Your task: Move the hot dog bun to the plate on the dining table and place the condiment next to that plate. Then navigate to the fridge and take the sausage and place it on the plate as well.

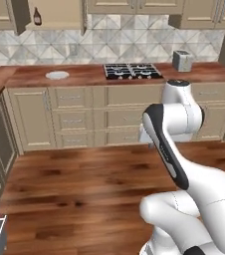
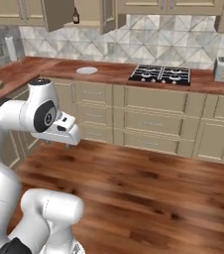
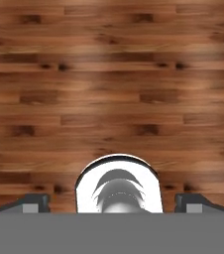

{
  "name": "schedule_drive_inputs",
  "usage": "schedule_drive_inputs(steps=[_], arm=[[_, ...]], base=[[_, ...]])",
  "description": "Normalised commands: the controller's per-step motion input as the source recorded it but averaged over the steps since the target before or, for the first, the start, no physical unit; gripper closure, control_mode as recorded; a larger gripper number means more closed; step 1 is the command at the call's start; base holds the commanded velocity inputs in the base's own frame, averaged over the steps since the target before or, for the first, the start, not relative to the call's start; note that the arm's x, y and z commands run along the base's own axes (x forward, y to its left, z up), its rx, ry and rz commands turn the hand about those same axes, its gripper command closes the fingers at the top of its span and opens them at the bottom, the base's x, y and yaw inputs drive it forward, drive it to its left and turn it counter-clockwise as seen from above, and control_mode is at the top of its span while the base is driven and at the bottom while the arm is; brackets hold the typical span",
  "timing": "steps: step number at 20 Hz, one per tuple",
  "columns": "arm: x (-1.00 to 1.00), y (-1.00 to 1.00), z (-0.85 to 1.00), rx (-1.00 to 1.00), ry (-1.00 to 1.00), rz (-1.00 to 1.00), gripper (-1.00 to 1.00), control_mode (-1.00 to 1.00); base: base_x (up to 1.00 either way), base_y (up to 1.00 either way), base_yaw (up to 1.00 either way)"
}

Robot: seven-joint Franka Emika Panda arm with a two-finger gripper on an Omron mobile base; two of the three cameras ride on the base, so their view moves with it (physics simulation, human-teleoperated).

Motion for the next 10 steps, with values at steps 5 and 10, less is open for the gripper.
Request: schedule_drive_inputs(steps=[5, 10], arm=[[0.0, 0.0, 0.0, 0.0, 0.0, 0.0, -1.0, 1.0], [0.0, 0.0, 0.0, 0.0, 0.0, 0.0, -1.0, 1.0]], base=[[1.0, 0.22, 0.0], [1.0, 0.34, 0.0]])
